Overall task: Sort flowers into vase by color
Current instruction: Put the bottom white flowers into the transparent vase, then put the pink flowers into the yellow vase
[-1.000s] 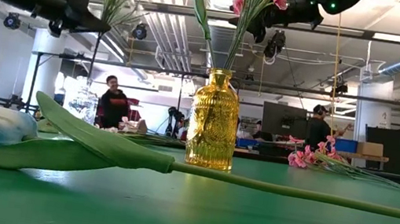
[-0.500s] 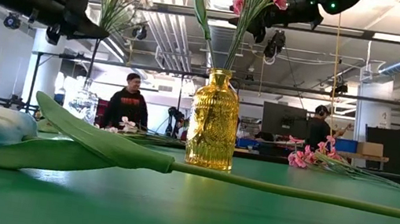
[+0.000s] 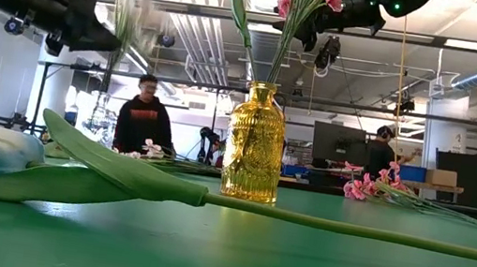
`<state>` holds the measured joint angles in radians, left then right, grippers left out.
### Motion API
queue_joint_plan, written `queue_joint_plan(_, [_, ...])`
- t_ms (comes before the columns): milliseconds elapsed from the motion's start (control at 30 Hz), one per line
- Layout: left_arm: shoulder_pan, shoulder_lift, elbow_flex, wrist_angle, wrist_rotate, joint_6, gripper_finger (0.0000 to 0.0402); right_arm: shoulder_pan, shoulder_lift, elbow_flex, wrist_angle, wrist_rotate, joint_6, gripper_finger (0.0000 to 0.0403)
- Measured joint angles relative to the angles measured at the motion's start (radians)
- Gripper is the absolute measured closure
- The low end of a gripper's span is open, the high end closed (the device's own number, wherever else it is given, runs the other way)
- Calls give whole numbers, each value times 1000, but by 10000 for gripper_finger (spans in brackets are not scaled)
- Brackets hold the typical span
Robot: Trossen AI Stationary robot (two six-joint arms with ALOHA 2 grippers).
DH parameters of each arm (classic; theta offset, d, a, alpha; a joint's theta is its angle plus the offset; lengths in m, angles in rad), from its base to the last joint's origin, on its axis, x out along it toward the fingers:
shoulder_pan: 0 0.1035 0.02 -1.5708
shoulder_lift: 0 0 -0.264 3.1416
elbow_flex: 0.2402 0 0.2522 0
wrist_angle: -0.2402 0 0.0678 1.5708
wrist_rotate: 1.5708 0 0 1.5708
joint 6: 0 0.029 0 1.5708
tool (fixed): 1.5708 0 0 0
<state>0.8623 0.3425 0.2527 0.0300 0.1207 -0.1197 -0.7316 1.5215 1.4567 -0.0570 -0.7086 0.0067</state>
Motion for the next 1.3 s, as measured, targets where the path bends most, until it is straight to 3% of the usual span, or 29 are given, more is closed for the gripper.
queue_joint_plan(333, [0,-102,20,-206,-8,-42,249,0,0,0,-2,2,19,181])
queue_joint_plan(600, [0,-141,113,-369,-72,-121,239,0,0,0,-22,2,21,181])
queue_joint_plan(767, [0,-142,146,-407,-97,-166,239,-2,1,0,-31,26,102,181])
queue_joint_plan(933, [-2,-137,183,-424,-89,-262,239,-2,-1,19,-202,186,217,181])
queue_joint_plan(1100, [-2,-138,234,-506,-45,-254,239,-2,-1,61,-522,412,256,181])
queue_joint_plan(1300, [-2,-141,306,-598,-39,-245,239,-2,-3,71,-852,573,301,181])
